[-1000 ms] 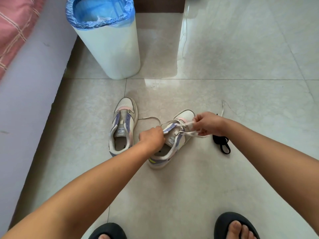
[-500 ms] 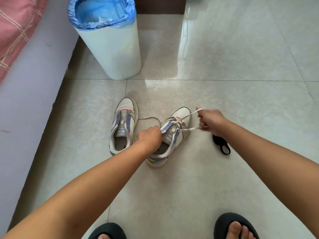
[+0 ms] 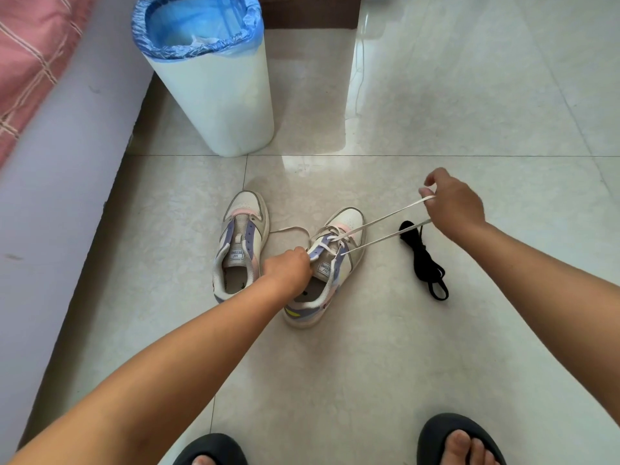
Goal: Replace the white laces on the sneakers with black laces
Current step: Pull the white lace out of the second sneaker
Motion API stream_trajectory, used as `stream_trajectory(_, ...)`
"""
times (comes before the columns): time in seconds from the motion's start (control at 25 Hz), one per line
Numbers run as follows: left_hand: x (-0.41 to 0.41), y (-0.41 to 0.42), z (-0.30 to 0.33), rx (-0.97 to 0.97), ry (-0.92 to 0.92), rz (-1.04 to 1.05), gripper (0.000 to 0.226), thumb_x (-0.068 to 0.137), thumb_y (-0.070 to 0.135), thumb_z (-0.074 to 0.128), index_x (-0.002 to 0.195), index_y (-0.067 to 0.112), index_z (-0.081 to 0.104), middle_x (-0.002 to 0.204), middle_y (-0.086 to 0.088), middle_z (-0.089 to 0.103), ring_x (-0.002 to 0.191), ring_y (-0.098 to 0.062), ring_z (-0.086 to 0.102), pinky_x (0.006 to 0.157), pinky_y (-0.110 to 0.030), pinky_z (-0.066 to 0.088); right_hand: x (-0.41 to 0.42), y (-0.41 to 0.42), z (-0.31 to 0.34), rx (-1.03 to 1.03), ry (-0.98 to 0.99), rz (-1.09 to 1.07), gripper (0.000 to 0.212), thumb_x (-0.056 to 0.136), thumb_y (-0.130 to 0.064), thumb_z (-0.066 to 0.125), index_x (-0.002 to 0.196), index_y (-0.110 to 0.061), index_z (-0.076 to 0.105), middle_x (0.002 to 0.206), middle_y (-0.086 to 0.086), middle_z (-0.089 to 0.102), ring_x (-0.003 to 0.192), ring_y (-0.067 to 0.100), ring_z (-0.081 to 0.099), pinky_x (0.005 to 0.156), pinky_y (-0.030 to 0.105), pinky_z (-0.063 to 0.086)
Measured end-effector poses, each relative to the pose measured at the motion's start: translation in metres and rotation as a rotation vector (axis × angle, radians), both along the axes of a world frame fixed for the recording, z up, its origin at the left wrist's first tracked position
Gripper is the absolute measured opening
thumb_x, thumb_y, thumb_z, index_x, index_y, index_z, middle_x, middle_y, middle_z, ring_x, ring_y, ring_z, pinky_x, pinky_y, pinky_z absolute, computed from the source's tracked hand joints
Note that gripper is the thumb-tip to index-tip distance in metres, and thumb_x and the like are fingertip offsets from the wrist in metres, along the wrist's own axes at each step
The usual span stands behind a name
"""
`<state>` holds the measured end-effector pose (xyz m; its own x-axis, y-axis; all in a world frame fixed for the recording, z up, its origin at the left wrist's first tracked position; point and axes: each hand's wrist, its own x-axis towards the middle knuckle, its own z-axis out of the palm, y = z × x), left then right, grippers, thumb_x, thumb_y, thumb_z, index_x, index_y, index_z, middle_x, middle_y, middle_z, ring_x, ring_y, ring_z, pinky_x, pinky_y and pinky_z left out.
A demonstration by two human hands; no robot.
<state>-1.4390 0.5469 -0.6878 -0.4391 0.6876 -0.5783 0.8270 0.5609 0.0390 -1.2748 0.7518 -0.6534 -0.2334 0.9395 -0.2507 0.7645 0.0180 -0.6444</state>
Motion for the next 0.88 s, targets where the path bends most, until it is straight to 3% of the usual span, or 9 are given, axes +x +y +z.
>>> stream_trajectory(0.12, 0.0, 0.002, 0.0, -0.009, -0.002, 0.015, 0.029, 0.099, 0.021, 0.036, 0.12, 0.004, 0.046, 0.121, -0.014, 0.057, 0.108, -0.033, 0.057, 0.073, -0.032, 0.035, -0.009, 0.016, 0.011, -0.472, 0.533, -0.44, 0.018, 0.099, -0.011, 0.04, 0.085, -0.016, 0.05, 0.058, 0.003, 0.045, 0.038, 0.012, 0.04, 0.04, 0.017, 0.033)
stream_trajectory(0.16, 0.0, 0.003, -0.001, -0.016, -0.008, 0.017, 0.029, 0.099, 0.02, 0.036, 0.12, 0.004, 0.046, 0.122, -0.014, 0.057, 0.108, -0.032, 0.057, 0.073, -0.031, 0.035, -0.01, 0.017, 0.017, -0.529, 0.487, -0.455, 0.02, 0.1, -0.012, 0.038, 0.084, -0.015, 0.05, 0.051, 0.002, 0.042, 0.035, 0.011, 0.036, 0.039, 0.015, 0.032)
stream_trajectory(0.24, -0.001, 0.002, 0.0, -0.04, -0.031, 0.028, 0.03, 0.099, 0.022, 0.037, 0.121, 0.004, 0.046, 0.123, -0.014, 0.056, 0.11, -0.032, 0.056, 0.074, -0.031, 0.034, -0.005, 0.025, 0.016, -0.061, -0.07, -0.124, 0.019, 0.101, -0.023, 0.038, 0.094, -0.011, 0.051, 0.061, 0.009, 0.049, 0.047, 0.022, 0.045, 0.049, 0.025, 0.036)
stream_trajectory(0.28, -0.001, 0.002, 0.0, -0.048, -0.05, 0.048, 0.03, 0.099, 0.023, 0.037, 0.121, 0.004, 0.047, 0.123, -0.014, 0.056, 0.11, -0.032, 0.056, 0.074, -0.03, 0.035, -0.001, 0.026, 0.018, 0.183, -0.235, 0.002, 0.023, 0.101, -0.027, 0.037, 0.099, -0.009, 0.051, 0.07, 0.013, 0.052, 0.059, 0.029, 0.05, 0.057, 0.031, 0.035)
stream_trajectory(0.4, -0.001, 0.002, 0.0, -0.062, -0.113, 0.107, 0.032, 0.099, 0.025, 0.038, 0.121, 0.005, 0.049, 0.124, -0.014, 0.057, 0.112, -0.032, 0.055, 0.076, -0.03, 0.035, -0.003, 0.025, 0.027, 0.391, -0.151, 0.061, 0.034, 0.101, -0.031, 0.037, 0.103, -0.001, 0.053, 0.084, 0.026, 0.061, 0.078, 0.042, 0.058, 0.064, 0.036, 0.033)
stream_trajectory(0.52, 0.001, 0.002, 0.0, -0.06, -0.155, 0.134, 0.034, 0.098, 0.027, 0.038, 0.121, 0.005, 0.05, 0.125, -0.014, 0.057, 0.113, -0.032, 0.055, 0.079, -0.031, 0.038, -0.009, 0.027, 0.035, 0.532, -0.116, 0.101, 0.039, 0.1, -0.031, 0.037, 0.094, 0.004, 0.054, 0.08, 0.029, 0.061, 0.071, 0.045, 0.059, 0.06, 0.04, 0.039)
stream_trajectory(0.68, 0.012, 0.008, -0.004, -0.079, -0.205, 0.113, 0.032, 0.098, 0.027, 0.039, 0.12, 0.006, 0.051, 0.123, -0.013, 0.057, 0.11, -0.031, 0.057, 0.083, -0.034, 0.041, -0.024, 0.044, 0.051, 0.338, -0.074, 0.001, 0.043, 0.1, -0.038, 0.036, 0.099, 0.001, 0.054, 0.092, 0.027, 0.064, 0.078, 0.038, 0.063, 0.066, 0.037, 0.041)
stream_trajectory(0.8, 0.017, 0.01, -0.009, -0.097, -0.184, 0.096, 0.031, 0.097, 0.026, 0.041, 0.121, 0.007, 0.051, 0.125, -0.013, 0.056, 0.113, -0.032, 0.055, 0.093, -0.04, 0.043, -0.035, 0.051, 0.058, -0.279, 0.209, -0.256, 0.044, 0.099, -0.044, 0.038, 0.086, -0.007, 0.057, 0.063, 0.012, 0.067, 0.034, 0.013, 0.048, 0.042, 0.017, 0.037)
stream_trajectory(0.88, 0.016, 0.009, -0.012, -0.092, -0.184, 0.108, 0.03, 0.096, 0.024, 0.043, 0.119, 0.007, 0.053, 0.125, -0.014, 0.057, 0.113, -0.032, 0.055, 0.093, -0.04, 0.043, -0.037, 0.053, 0.05, -0.166, -0.06, -0.11, 0.047, 0.1, -0.044, 0.037, 0.096, -0.003, 0.06, 0.074, 0.017, 0.064, 0.052, 0.023, 0.057, 0.051, 0.023, 0.042)
